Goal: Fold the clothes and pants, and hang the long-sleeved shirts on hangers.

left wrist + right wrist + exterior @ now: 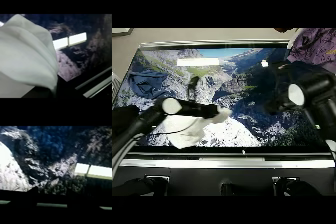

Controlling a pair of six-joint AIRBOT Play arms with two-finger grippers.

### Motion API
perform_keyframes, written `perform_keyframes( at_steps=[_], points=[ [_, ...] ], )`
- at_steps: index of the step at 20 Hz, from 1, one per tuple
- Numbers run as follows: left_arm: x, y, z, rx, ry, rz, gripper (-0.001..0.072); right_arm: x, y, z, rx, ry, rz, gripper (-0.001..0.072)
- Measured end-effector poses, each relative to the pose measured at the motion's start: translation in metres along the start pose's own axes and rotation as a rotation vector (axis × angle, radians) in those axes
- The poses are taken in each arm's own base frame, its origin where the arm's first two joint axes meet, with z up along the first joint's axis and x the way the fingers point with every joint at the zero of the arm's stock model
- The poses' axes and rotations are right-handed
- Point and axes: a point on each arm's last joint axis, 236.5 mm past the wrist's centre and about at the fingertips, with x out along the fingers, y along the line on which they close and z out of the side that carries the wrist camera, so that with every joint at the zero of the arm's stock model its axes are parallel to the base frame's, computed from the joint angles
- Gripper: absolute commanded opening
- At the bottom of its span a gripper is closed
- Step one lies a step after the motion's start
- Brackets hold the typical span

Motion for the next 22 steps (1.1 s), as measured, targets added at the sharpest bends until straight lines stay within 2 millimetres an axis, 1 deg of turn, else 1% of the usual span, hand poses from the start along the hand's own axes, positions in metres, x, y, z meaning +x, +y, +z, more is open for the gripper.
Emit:
perform_keyframes(
  at_steps=[1,2,3,4,5,6,7,8,9,10,11,12,13,14,15,16,17,18,20,22],
  points=[
    [0.014,-0.017,-0.004,0.006,0.013,-0.031,0.0032,-0.006,-0.011,-0.005,0.007,0.004,-0.039,0.0419],
    [0.029,-0.027,-0.010,0.010,0.035,-0.046,0.0156,-0.012,-0.022,-0.009,0.013,0.001,-0.072,0.0419],
    [0.044,-0.033,-0.016,0.009,0.055,-0.053,0.0393,-0.018,-0.029,-0.012,0.021,-0.002,-0.095,0.0421],
    [0.059,-0.034,-0.022,-0.001,0.078,-0.052,0.0551,-0.023,-0.035,-0.014,0.032,-0.009,-0.111,0.0464],
    [0.069,-0.031,-0.025,-0.026,0.098,-0.045,0.0573,-0.027,-0.039,-0.015,0.046,-0.019,-0.123,0.0580],
    [0.073,-0.026,-0.024,-0.051,0.110,-0.037,0.0573,-0.029,-0.043,-0.015,0.062,-0.030,-0.132,0.0609],
    [0.072,-0.018,-0.019,-0.082,0.114,-0.028,0.0573,-0.031,-0.045,-0.013,0.078,-0.046,-0.136,0.0609],
    [0.065,-0.009,-0.012,-0.102,0.116,-0.018,0.0573,-0.032,-0.047,-0.009,0.092,-0.067,-0.136,0.0609],
    [0.053,0.005,-0.001,-0.113,0.108,0.002,0.0572,-0.031,-0.050,-0.005,0.113,-0.086,-0.133,0.0602],
    [0.037,0.019,0.011,-0.121,0.092,0.027,0.0573,-0.026,-0.054,-0.002,0.153,-0.099,-0.119,0.0562],
    [0.018,0.039,0.023,-0.124,0.078,0.067,0.0573,-0.016,-0.057,-0.001,0.207,-0.097,-0.080,0.0504],
    [-0.003,0.060,0.033,-0.128,0.062,0.111,0.0572,-0.001,-0.055,-0.003,0.262,-0.080,-0.021,0.0439],
    [-0.023,0.078,0.041,-0.128,0.045,0.151,0.0572,0.018,-0.050,-0.009,0.324,-0.050,0.061,0.0418],
    [-0.044,0.097,0.048,-0.129,0.031,0.191,0.0572,0.040,-0.037,-0.015,0.384,-0.017,0.173,0.0422],
    [-0.062,0.113,0.053,-0.134,0.019,0.223,0.0572,0.060,-0.019,-0.020,0.439,0.010,0.295,0.0474],
    [-0.081,0.129,0.057,-0.140,0.005,0.257,0.0572,0.075,-0.002,-0.023,0.486,0.028,0.403,0.0562],
    [-0.095,0.143,0.060,-0.153,-0.006,0.281,0.0572,0.091,0.015,-0.025,0.531,0.043,0.499,0.0589],
    [-0.109,0.157,0.062,-0.169,-0.013,0.308,0.0572,0.104,0.030,-0.027,0.566,0.060,0.571,0.0589],
    [-0.129,0.178,0.062,-0.203,-0.020,0.342,0.0572,0.128,0.060,-0.028,0.613,0.097,0.686,0.0591],
    [-0.143,0.194,0.060,-0.235,-0.021,0.366,0.0572,0.149,0.087,-0.029,0.632,0.133,0.748,0.0591]
  ],
)
